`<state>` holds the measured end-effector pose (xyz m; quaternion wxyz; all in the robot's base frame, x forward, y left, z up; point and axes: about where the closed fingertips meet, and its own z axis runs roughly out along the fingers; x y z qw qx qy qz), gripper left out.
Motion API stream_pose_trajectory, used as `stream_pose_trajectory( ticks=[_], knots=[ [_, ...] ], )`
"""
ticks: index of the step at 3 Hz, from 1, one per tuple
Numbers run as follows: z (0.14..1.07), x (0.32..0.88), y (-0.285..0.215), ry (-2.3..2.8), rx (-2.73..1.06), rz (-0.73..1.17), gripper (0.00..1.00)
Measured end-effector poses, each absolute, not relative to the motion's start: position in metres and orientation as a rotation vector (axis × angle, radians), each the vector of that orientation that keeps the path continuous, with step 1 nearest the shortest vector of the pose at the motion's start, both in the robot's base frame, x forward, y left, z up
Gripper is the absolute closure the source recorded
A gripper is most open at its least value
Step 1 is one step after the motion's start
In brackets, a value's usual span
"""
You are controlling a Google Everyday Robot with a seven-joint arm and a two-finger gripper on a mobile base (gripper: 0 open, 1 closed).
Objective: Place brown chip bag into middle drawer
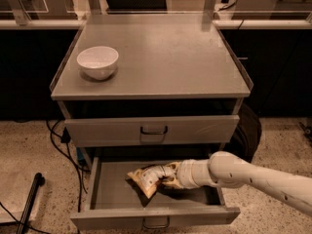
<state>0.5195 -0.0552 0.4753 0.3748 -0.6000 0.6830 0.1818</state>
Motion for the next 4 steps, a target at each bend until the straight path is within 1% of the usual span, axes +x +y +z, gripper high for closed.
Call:
stream_pose_trajectory(
  ticks=[1, 4],
  knots=[
    [0.454, 0.547, -0.056, 1.756, -1.528, 0.429, 1.0],
    [0.389, 0.58, -0.06, 1.813, -1.494, 0.436, 1.0]
  ],
)
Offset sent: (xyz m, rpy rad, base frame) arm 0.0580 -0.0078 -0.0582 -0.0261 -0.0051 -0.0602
